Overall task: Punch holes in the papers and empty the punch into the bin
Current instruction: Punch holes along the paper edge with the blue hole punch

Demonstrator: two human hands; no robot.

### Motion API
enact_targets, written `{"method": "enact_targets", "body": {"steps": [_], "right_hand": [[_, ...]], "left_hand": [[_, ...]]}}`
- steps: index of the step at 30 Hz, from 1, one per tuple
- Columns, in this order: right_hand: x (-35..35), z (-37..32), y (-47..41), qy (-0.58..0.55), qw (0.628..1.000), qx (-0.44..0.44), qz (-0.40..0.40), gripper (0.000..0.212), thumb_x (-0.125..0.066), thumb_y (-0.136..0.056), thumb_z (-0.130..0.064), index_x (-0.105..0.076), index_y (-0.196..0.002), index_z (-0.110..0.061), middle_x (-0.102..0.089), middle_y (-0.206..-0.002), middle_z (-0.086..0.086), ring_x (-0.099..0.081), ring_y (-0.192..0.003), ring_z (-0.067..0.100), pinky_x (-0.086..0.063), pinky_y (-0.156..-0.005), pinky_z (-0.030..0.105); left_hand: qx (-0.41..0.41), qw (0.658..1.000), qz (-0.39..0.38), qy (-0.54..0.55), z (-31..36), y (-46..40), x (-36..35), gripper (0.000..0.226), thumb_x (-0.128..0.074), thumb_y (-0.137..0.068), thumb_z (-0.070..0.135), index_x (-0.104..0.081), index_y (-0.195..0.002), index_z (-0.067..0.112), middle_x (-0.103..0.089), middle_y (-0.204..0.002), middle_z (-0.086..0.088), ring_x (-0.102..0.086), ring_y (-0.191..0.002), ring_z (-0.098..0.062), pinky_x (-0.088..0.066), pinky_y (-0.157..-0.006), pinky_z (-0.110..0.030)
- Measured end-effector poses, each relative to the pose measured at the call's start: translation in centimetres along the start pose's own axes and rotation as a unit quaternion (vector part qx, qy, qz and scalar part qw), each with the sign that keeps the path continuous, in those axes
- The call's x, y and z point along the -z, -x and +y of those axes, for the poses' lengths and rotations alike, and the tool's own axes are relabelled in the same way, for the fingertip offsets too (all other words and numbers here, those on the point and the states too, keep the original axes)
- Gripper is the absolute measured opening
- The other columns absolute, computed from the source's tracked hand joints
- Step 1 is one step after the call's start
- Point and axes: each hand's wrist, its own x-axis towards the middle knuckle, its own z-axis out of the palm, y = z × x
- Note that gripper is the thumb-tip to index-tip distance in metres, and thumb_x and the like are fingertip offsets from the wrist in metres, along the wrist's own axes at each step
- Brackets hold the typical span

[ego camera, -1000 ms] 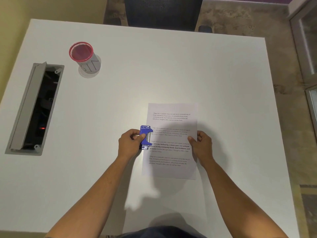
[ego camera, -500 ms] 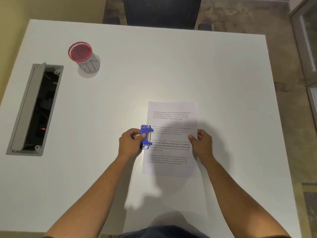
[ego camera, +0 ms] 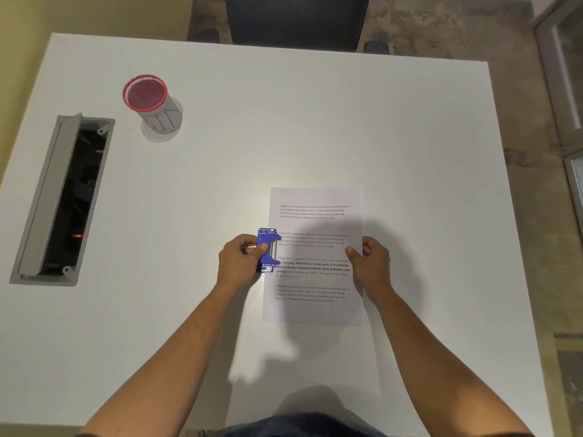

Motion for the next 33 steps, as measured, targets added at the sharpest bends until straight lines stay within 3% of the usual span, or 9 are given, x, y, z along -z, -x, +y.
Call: {"method": "enact_targets", "body": {"steps": [4,8,12,20,25,33], "right_hand": [[-0.1,0.0,0.0,-0.004,1.000,0.000,0.001,0.011,-0.067,-0.090,-0.009,-0.066,-0.093,-0.019,-0.075,-0.094,-0.008,-0.073,-0.077,0.003,-0.055,-0.060,0.014],[-0.1,0.2,0.0,-0.030,1.000,-0.002,0.002,0.019,-0.067,-0.089,-0.006,-0.067,-0.091,-0.024,-0.077,-0.095,-0.006,-0.074,-0.084,0.009,-0.057,-0.066,0.019],[-0.1,0.4,-0.1,-0.037,0.999,-0.006,0.002,0.020,-0.068,-0.088,-0.006,-0.068,-0.091,-0.026,-0.078,-0.094,-0.007,-0.075,-0.084,0.010,-0.057,-0.066,0.019],[0.0,0.4,-0.3,-0.044,0.999,-0.009,-0.004,0.020,-0.068,-0.088,-0.006,-0.067,-0.093,-0.026,-0.077,-0.096,-0.006,-0.075,-0.085,0.011,-0.058,-0.069,0.022],[0.0,0.0,-0.4,-0.032,0.999,0.004,-0.010,0.022,-0.068,-0.088,-0.006,-0.067,-0.092,-0.027,-0.076,-0.096,-0.009,-0.073,-0.084,0.005,-0.056,-0.065,0.015],[0.0,-0.2,-0.4,-0.026,1.000,0.009,-0.015,0.017,-0.067,-0.089,-0.005,-0.066,-0.097,-0.020,-0.075,-0.098,-0.007,-0.073,-0.081,0.003,-0.054,-0.063,0.013]], "left_hand": [[0.002,1.000,0.002,0.007,0.0,-0.3,0.0,0.017,-0.074,-0.084,0.023,-0.065,-0.096,0.015,-0.070,-0.089,0.003,-0.065,-0.072,-0.013,-0.053,-0.067,-0.030],[0.009,0.999,0.025,-0.025,0.8,-0.7,-0.3,0.031,-0.062,-0.087,0.049,-0.059,-0.095,0.019,-0.064,-0.083,0.008,-0.062,-0.068,-0.010,-0.042,-0.059,-0.022],[-0.002,0.989,0.056,-0.136,1.4,-1.5,-1.2,0.040,-0.042,-0.092,0.061,-0.054,-0.092,0.023,-0.063,-0.088,0.008,-0.061,-0.079,-0.018,-0.045,-0.070,-0.034],[-0.061,0.960,0.098,-0.256,1.9,-2.7,-2.7,0.039,-0.031,-0.098,0.050,-0.048,-0.085,0.018,-0.058,-0.077,0.003,-0.054,-0.068,-0.024,-0.034,-0.062,-0.034],[-0.092,0.946,0.122,-0.286,1.7,-3.0,-3.3,0.040,-0.030,-0.101,0.040,-0.049,-0.082,0.011,-0.060,-0.078,-0.007,-0.056,-0.069,-0.031,-0.041,-0.060,-0.037],[-0.140,0.915,0.112,-0.361,1.9,-3.4,-3.3,0.031,-0.031,-0.101,0.023,-0.055,-0.091,0.006,-0.061,-0.084,-0.014,-0.052,-0.078,-0.035,-0.042,-0.068,-0.044]]}}
